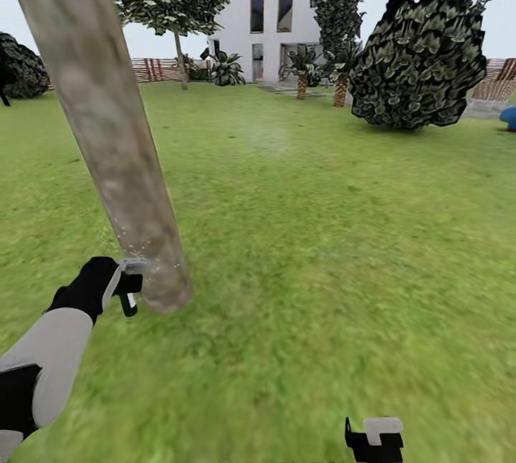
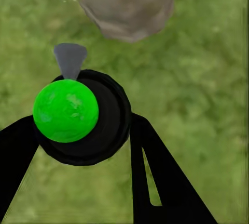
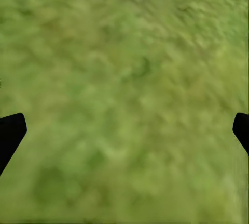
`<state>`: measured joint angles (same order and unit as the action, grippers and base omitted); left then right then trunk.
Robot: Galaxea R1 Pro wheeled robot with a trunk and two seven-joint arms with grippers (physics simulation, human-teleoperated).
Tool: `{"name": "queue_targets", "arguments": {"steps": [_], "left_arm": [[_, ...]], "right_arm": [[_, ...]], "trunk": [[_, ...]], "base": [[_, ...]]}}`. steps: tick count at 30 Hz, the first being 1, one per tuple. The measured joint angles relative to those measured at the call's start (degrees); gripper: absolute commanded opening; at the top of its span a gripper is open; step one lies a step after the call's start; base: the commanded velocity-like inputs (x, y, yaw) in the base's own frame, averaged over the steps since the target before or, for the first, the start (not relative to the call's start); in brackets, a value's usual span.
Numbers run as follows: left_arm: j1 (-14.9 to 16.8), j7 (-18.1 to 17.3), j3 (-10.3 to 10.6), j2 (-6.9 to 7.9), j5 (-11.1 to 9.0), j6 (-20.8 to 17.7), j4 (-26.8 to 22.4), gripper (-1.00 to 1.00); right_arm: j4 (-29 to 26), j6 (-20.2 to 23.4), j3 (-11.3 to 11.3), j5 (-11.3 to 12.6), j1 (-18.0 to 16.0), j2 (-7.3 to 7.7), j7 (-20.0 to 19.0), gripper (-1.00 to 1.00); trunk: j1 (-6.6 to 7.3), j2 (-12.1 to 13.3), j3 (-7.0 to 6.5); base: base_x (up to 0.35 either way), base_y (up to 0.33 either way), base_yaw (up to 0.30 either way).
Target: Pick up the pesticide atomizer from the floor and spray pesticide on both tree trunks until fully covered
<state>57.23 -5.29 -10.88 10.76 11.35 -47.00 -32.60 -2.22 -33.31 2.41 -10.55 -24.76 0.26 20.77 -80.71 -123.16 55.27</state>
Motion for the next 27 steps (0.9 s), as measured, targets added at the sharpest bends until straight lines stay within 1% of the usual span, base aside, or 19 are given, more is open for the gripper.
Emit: {"name": "queue_targets", "arguments": {"steps": [2,3,4,7,8,9,10,11,13,16,21,22,23,27], "left_arm": [[0.2,-0.02,-0.03,-0.18,0.0,-0.33,-2.14,-1.0],[0.39,-0.02,-0.04,-0.23,0.01,-1.77,-2.7,-1.0],[0.57,-0.1,0.0,-0.33,-0.13,-3.2,-2.93,-1.0],[2.24,-0.18,0.03,-0.38,-0.05,-4.65,-3.08,-1.0],[3.61,-0.21,0.04,-0.41,-0.07,-6.22,-3.1,-1.0],[5.87,-0.26,0.12,-0.44,-0.04,-8.96,-3.09,-1.0],[7.02,-0.27,0.29,-0.44,-0.11,-9.64,-3.07,-1.0],[7.76,-0.25,0.47,-0.13,0.38,-10.02,-3.08,-1.0],[8.56,-0.19,0.6,0.3,0.68,-10.2,-3.11,-1.0],[10.34,-0.13,0.63,0.59,0.69,-10.3,-3.08,-1.0],[10.33,0.2,0.72,0.68,0.88,-10.22,-2.95,-1.0],[10.2,0.26,0.72,0.85,1.25,-10.2,-2.95,-1.0],[10.03,0.25,0.75,1.37,1.69,-10.19,-2.91,-1.0],[9.92,0.29,0.72,1.54,1.33,-10.2,-2.92,-1.0]], "right_arm": [[-0.02,0.0,-0.04,0.01,0.0,0.0,0.0,1.0],[-0.07,0.0,-0.06,0.01,0.01,0.0,0.0,1.0],[-0.09,0.0,-0.08,0.02,0.02,0.05,0.0,1.0],[-0.11,-0.01,-0.09,0.02,0.01,0.28,0.0,1.0],[-0.07,-0.01,-0.03,0.01,0.03,0.34,0.0,1.0],[-0.09,0.0,-0.06,0.0,0.02,0.35,0.0,1.0],[-0.1,0.0,-0.08,0.0,0.04,0.41,0.0,1.0],[-0.11,0.0,-0.02,0.0,0.03,0.39,-0.06,1.0],[-0.11,0.0,0.0,0.01,0.01,0.36,-0.08,1.0],[-0.1,0.0,0.0,0.0,0.02,0.29,-0.09,1.0],[-0.09,0.0,0.0,0.0,0.01,0.22,-0.09,1.0],[-0.09,0.0,0.0,0.0,0.0,0.2,-0.09,1.0],[-0.09,0.0,0.01,0.0,0.0,0.18,-0.09,1.0],[-0.1,0.01,0.04,0.0,0.01,0.16,-0.09,1.0]], "trunk": [[0.0,0.0,0.0],[0.01,0.0,0.0],[0.01,0.0,0.0],[0.01,0.0,0.0],[0.01,0.0,0.0],[0.01,0.0,0.0],[0.01,0.0,0.0],[0.01,0.0,0.0],[0.01,0.0,0.0],[0.01,0.0,0.0],[0.0,0.0,0.0],[0.0,0.0,0.01],[0.0,0.0,0.01],[0.03,0.0,0.0]], "base": [[-0.015,-0.268,0.224],[-0.003,-0.271,0.07],[-0.002,-0.271,0.036],[0.0,-0.271,0.01],[0.0,-0.271,0.001],[0.0,-0.271,0.0],[0.0,-0.271,0.0],[0.0,-0.271,0.0],[0.0,-0.271,0.0],[0.0,-0.271,0.096],[0.0,-0.271,0.266],[0.0,-0.271,0.277],[0.016,-0.271,0.277],[0.176,-0.221,0.26]]}}
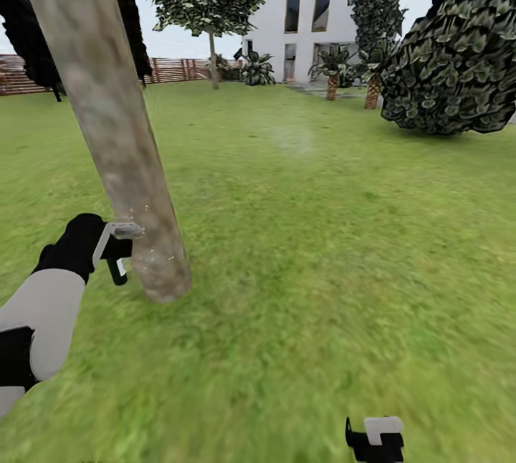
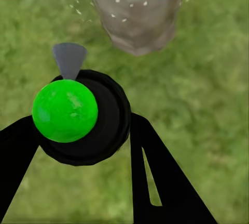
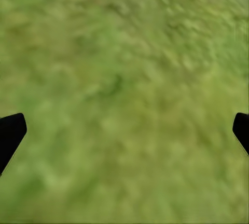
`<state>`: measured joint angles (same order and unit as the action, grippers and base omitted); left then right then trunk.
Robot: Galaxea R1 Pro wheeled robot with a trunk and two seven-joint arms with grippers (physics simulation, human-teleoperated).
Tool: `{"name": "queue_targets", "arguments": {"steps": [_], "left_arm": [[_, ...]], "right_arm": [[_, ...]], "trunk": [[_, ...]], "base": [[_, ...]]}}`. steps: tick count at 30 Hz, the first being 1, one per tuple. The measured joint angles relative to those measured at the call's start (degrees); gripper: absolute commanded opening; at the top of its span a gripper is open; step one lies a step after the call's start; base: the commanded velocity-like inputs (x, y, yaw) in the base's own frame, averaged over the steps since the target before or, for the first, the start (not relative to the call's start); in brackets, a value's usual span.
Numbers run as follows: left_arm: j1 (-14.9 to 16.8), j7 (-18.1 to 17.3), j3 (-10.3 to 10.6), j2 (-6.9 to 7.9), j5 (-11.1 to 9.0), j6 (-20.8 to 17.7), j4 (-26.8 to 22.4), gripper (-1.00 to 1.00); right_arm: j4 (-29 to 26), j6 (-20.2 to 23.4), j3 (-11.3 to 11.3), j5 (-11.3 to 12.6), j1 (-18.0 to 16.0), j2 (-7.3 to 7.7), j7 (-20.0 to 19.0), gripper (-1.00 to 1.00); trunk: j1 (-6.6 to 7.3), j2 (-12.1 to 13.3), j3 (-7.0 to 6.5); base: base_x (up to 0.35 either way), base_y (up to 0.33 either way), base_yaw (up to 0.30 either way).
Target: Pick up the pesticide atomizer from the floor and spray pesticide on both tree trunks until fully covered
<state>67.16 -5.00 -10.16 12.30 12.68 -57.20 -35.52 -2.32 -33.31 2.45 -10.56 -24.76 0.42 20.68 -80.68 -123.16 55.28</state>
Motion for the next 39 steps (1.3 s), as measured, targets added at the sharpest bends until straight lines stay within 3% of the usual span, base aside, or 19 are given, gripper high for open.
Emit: {"name": "queue_targets", "arguments": {"steps": [9,22,30,36,39], "left_arm": [[-0.08,0.01,-0.01,-0.18,0.06,0.01,-0.01,-1.0],[-0.07,0.07,0.0,0.01,0.13,-0.01,-0.01,-1.0],[-0.41,0.08,0.16,-0.14,0.08,0.05,0.04,-1.0],[-5.76,0.1,0.01,-0.18,-0.13,0.92,0.78,-1.0],[-6.63,0.18,-0.09,-0.44,-0.11,0.99,0.66,-1.0]], "right_arm": [[-0.01,0.0,-0.04,0.01,0.03,0.37,0.0,1.0],[-0.01,-0.01,-0.03,0.01,0.01,0.23,0.0,1.0],[0.0,-0.01,-0.02,0.01,0.01,0.1,0.0,1.0],[0.01,-0.01,0.04,0.0,0.01,0.03,0.0,1.0],[-0.01,-0.01,0.0,0.01,0.01,0.04,0.0,1.0]], "trunk": [[0.0,0.0,0.0],[-0.01,0.0,0.0],[-0.01,0.0,0.0],[-0.02,0.01,0.01],[-0.01,0.0,0.0]], "base": [[0.275,-0.11,0.016],[0.018,-0.27,0.006],[0.104,-0.272,0.249],[0.107,-0.272,0.257],[0.121,-0.271,0.046]]}}
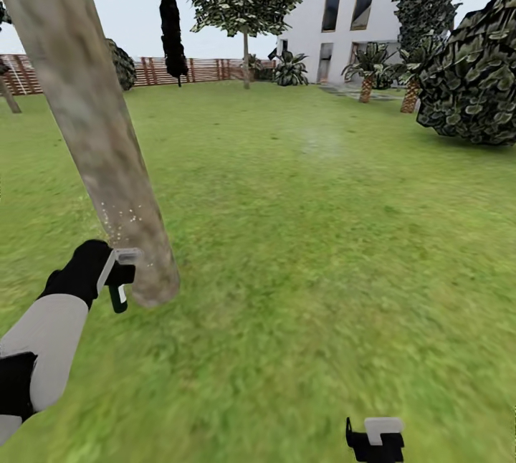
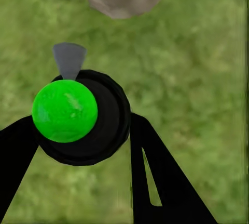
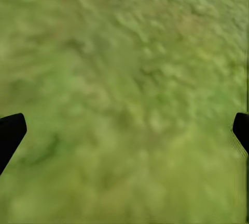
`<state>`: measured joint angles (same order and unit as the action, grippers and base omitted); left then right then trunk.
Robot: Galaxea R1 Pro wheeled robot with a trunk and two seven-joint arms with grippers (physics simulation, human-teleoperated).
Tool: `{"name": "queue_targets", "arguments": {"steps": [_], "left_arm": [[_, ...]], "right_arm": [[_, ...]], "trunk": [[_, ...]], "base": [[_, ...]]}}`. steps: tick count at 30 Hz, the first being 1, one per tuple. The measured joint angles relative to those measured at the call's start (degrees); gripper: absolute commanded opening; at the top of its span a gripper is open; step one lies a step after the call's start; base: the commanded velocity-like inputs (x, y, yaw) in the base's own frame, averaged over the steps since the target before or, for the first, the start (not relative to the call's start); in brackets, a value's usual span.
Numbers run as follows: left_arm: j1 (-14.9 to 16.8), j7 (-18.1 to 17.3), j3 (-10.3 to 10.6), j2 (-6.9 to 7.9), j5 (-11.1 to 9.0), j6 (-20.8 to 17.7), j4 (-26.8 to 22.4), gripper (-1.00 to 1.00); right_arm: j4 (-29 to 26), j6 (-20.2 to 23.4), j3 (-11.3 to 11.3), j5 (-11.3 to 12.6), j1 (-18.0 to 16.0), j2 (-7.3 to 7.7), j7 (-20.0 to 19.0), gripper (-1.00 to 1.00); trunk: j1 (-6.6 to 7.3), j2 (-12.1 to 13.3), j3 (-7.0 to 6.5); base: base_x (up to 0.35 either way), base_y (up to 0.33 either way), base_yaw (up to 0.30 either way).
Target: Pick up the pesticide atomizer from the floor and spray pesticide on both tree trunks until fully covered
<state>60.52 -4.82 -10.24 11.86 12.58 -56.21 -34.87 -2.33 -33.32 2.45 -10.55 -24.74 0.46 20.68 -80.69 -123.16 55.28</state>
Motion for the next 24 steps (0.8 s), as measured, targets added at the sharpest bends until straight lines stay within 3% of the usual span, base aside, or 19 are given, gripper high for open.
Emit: {"name": "queue_targets", "arguments": {"steps": [8,13,18,24], "left_arm": [[1.62,-0.1,-0.2,0.6,0.17,-0.83,-2.29,-1.0],[0.48,0.07,-0.45,0.53,0.06,-0.23,-2.6,-1.0],[-3.18,0.08,-0.58,0.33,-0.12,0.19,-2.66,-1.0],[-3.6,0.06,-0.7,1.24,-0.05,0.36,-2.68,-1.0]], "right_arm": [[0.09,0.01,-0.03,-0.08,0.0,0.16,0.0,1.0],[0.1,0.0,0.05,-0.06,-0.01,0.01,-0.01,1.0],[0.1,0.0,0.04,-0.02,-0.02,-0.02,-0.04,1.0],[0.09,0.0,0.05,-0.01,-0.01,-0.02,-0.04,1.0]], "trunk": [[0.01,0.0,0.0],[-0.01,0.0,0.0],[-0.01,0.0,0.0],[0.0,0.0,0.0]], "base": [[0.217,-0.203,0.001],[0.064,-0.253,0.132],[0.001,-0.273,0.272],[0.058,-0.274,0.121]]}}
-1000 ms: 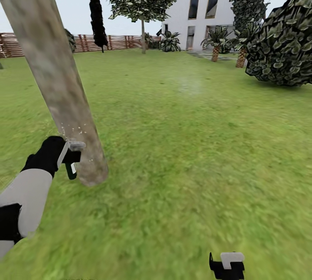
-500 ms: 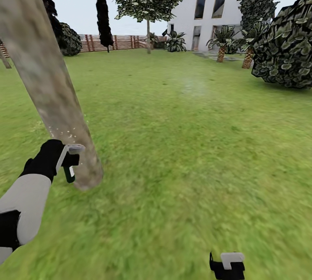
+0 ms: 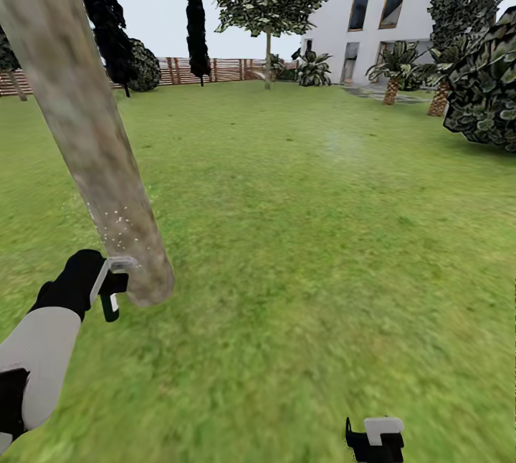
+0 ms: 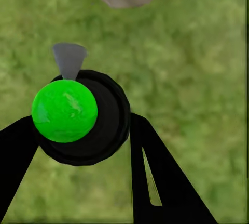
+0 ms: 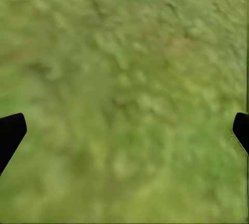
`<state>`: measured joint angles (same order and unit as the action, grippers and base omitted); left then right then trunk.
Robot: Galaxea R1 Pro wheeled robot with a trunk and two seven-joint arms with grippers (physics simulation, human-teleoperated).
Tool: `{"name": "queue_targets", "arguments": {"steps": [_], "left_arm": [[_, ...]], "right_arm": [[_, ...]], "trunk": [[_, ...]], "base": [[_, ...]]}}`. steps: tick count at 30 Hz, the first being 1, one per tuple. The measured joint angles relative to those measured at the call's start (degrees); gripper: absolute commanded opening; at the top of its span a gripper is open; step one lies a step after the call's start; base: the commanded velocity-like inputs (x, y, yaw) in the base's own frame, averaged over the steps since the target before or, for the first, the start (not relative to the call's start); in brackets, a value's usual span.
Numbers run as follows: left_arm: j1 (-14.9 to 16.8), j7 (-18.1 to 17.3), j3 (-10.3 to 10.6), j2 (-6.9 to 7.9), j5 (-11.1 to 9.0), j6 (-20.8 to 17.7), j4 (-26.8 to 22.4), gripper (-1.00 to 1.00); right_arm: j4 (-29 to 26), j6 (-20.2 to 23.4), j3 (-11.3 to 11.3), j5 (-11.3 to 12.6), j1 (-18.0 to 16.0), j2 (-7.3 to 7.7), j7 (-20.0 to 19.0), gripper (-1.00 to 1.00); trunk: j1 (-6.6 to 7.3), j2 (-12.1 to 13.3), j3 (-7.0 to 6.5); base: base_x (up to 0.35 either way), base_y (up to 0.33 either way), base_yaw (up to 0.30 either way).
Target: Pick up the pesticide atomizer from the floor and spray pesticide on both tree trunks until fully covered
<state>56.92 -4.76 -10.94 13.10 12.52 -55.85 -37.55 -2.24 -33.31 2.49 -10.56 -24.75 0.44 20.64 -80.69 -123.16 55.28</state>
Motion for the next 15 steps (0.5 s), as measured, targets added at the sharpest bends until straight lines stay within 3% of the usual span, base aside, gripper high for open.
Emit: {"name": "queue_targets", "arguments": {"steps": [2,6,9,13,15], "left_arm": [[-0.04,0.0,0.05,0.07,0.09,0.21,0.55,-1.0],[-2.67,0.0,0.12,-0.15,-0.22,4.76,0.97,-1.0],[-2.83,0.07,-0.23,-0.37,-0.48,4.99,0.72,-1.0],[-2.79,0.15,-0.22,-0.72,-0.24,5.1,0.57,-1.0],[-2.88,0.16,-0.03,-0.13,0.2,5.13,0.82,-1.0]], "right_arm": [[0.0,0.0,0.0,0.01,0.01,0.0,0.0,1.0],[0.02,0.0,0.0,-0.01,-0.01,-0.01,0.01,1.0],[-0.04,0.0,-0.03,-0.01,0.01,-0.01,0.03,1.0],[-0.09,0.0,-0.09,0.02,0.01,0.18,0.04,1.0],[-0.08,0.0,-0.08,-0.06,0.02,0.33,0.04,1.0]], "trunk": [[0.0,0.0,0.0],[0.0,0.0,0.0],[0.01,0.0,0.0],[0.01,0.0,0.0],[0.01,0.0,0.0]], "base": [[0.113,-0.274,0.028],[0.14,-0.269,0.228],[0.167,-0.252,0.21],[0.187,-0.236,0.027],[0.185,-0.234,0.001]]}}
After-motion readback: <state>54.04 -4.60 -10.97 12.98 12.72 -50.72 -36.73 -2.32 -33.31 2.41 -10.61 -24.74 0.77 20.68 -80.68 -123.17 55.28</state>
